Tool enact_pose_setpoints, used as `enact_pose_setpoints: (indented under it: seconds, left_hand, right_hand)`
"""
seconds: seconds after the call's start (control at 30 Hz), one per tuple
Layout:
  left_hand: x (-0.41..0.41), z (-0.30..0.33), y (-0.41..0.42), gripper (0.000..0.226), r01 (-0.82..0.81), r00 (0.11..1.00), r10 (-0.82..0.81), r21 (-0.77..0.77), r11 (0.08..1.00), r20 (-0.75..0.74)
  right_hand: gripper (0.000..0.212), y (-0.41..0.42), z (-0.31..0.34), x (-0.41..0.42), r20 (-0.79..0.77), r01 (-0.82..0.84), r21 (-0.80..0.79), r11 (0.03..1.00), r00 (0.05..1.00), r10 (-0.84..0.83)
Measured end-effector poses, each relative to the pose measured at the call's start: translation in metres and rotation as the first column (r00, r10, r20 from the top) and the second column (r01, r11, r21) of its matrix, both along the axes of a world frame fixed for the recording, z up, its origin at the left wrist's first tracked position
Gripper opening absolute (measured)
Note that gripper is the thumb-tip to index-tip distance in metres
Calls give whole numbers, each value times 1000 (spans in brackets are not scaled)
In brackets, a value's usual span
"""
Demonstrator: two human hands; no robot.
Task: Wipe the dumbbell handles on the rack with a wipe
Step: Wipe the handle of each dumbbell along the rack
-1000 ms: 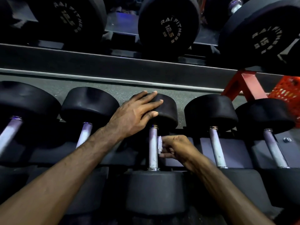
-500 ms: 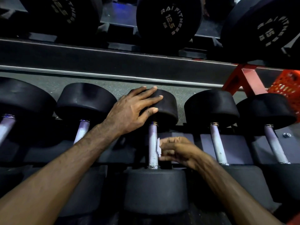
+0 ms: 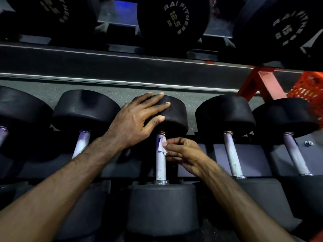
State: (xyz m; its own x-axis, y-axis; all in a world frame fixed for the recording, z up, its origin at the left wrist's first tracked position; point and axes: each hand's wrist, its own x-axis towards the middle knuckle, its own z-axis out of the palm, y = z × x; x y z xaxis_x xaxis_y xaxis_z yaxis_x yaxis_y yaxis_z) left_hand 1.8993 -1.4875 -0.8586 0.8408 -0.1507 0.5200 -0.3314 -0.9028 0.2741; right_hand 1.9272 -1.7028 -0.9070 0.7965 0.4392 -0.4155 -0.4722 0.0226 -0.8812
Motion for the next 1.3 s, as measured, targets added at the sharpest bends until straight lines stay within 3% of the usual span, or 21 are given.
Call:
enact_pose_setpoints:
  seconds: [0.17,0.33,0.4,0.53,0.73,0.9,1.1,1.23,1.3]
  left_hand:
    - [0,-1,0,50,1,1000,-1,1,1000,-10]
    - [1,-1,-1,51,-10,1000,10,7,1000,4]
    - [1,-1,1,51,-9,1000,9,20,1000,9]
    - [2,-1,0,51,-11,1000,10,13,1000,10]
    - [2,-3,0,50,-19,1000,19,17,1000,18]
    - [2,-2,-1,50,-12,1000,12,-1,1000,8]
    - [1,-2,1,50,-17,1000,17,6,1000,14]
    - [1,-1,-1,50,-13,1000,13,-5,1000,6]
    - [1,-1,-2,50,-18,1000,18,-4,1000,5]
  right_hand:
    - [13,-24,3,-14,-120,-264,-161,951,962,246]
    - [12,-8,-5,-3,-48,-21,-7,1000,999,21]
    - [12,-6,-5,-5,-105,-51,30,998,993,53]
    - [26,-17,-3,-12,-244,-251,-57,966,942,231]
    - [28,11,-4,3,-238,-74,64,995,967,88]
    - [42,-10,-11,-11,-232,-425,-107,899,890,393]
    - [31,2,5,5,-108,-145,1,989,984,144]
    - [13,-20,9,-8,-156,-301,-147,942,948,278]
    - [7,-17,9,-6,-119,-253,-120,960,964,239]
